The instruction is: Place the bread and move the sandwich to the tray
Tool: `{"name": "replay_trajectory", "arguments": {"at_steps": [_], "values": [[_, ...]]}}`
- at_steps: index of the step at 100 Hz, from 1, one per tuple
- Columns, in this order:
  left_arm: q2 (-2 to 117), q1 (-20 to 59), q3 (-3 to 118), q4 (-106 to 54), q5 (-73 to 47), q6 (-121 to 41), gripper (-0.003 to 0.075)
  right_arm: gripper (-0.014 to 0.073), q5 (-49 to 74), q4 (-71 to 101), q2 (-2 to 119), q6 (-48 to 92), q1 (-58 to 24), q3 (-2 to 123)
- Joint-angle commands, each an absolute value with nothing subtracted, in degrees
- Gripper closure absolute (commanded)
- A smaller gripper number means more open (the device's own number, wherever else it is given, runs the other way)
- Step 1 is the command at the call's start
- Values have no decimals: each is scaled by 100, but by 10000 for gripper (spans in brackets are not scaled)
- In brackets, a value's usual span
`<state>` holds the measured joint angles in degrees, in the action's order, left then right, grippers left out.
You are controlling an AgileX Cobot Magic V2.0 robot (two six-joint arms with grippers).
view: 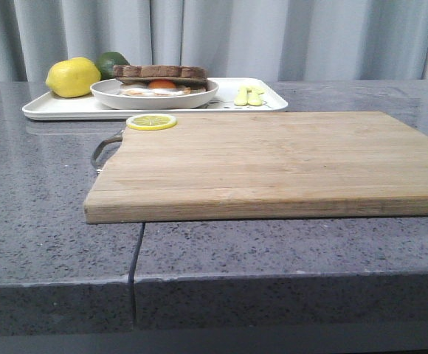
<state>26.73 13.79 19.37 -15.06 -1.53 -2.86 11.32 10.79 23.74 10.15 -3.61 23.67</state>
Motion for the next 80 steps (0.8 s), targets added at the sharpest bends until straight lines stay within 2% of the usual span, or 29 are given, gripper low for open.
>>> {"name": "replay_trajectory", "arguments": {"at_steps": [1, 13, 80], "values": [[2686, 1424, 2096, -1548, 335, -292, 727, 529, 722, 1079, 2375, 1034, -330, 2527], [2686, 1424, 2096, -1548, 362, -292, 739, 671, 722, 1079, 2375, 1034, -330, 2527], [2686, 1424, 2096, -1548, 362, -292, 740, 664, 741, 1079, 2375, 1034, -330, 2527]]}}
